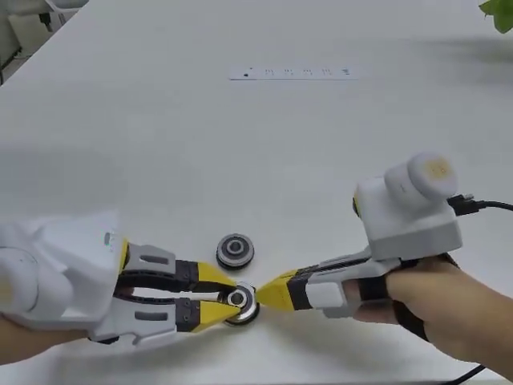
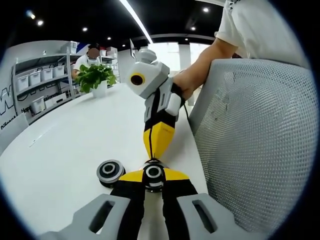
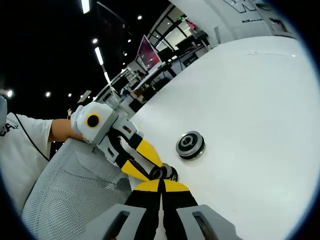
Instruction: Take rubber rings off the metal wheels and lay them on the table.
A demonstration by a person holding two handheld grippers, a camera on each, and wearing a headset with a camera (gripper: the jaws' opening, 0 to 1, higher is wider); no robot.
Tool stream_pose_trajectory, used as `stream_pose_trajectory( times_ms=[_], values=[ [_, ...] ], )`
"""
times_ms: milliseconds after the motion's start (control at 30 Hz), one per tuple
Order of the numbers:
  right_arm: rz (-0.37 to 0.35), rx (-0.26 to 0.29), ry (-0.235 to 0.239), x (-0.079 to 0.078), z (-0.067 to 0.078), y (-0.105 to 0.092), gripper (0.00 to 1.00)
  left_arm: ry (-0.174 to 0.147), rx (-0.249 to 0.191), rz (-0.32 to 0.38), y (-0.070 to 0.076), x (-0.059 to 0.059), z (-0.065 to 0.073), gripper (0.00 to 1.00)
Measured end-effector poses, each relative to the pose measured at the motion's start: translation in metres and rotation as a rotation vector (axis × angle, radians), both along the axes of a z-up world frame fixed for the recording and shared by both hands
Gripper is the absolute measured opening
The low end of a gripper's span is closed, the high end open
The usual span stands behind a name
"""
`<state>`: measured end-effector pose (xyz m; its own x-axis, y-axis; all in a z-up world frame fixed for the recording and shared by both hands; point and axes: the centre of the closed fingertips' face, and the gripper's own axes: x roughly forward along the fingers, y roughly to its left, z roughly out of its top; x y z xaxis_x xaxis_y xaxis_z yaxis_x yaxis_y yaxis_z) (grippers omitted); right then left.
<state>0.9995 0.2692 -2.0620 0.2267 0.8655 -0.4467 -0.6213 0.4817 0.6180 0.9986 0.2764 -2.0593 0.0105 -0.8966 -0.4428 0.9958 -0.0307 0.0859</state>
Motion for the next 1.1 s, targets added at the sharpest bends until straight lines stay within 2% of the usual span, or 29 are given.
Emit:
stream_pose_trajectory(
  times_ms=[267,333,400,433,467,533,567,633,700,800,900,967,1100],
  values=[
    [0.012,0.02,-0.005,-0.003,0.005,0.006,0.0,-0.005,0.006,-0.007,0.0,0.0,-0.001,0.07],
    [0.017,0.061,0.003,-0.004,0.012,0.011,0.0,-0.001,0.008,-0.002,0.0,0.001,-0.001,0.07],
    [0.04,0.159,-0.005,-0.005,0.032,0.022,0.0,-0.001,0.007,-0.001,-0.002,0.001,-0.001,0.07],
    [0.052,0.105,-0.02,-0.006,0.031,0.023,0.0,0.0,0.007,0.003,-0.002,0.002,-0.001,0.07],
    [0.069,0.007,-0.088,-0.003,0.021,0.018,0.0,-0.002,0.008,0.003,-0.002,0.002,-0.001,0.07],
    [0.056,0.067,-0.041,-0.005,0.024,0.021,0.0,0.0,0.007,0.006,-0.002,0.002,-0.001,0.07],
    [0.05,0.072,-0.026,-0.005,0.022,0.019,0.0,0.002,0.006,0.008,-0.001,0.002,-0.001,0.07],
    [0.043,0.041,-0.033,-0.004,0.014,0.013,0.0,0.011,0.0,0.014,-0.001,0.003,-0.001,0.07],
    [0.028,0.046,-0.019,-0.002,0.013,0.011,0.0,0.021,-0.003,0.013,-0.002,0.003,-0.001,0.07],
    [0.019,0.028,-0.026,0.001,0.012,0.008,0.0,0.04,0.009,0.018,-0.005,0.004,-0.001,0.07],
    [0.017,0.016,-0.029,0.001,0.01,0.006,0.0,0.021,0.035,0.005,-0.006,0.005,0.0,0.09],
    [0.013,0.005,-0.029,0.003,0.009,0.003,0.0,0.028,0.055,-0.005,-0.004,0.005,0.0,0.1],
    [0.011,0.002,-0.037,0.003,0.013,-0.001,0.0,0.036,0.052,-0.011,-0.002,0.004,0.007,0.13]
  ],
)
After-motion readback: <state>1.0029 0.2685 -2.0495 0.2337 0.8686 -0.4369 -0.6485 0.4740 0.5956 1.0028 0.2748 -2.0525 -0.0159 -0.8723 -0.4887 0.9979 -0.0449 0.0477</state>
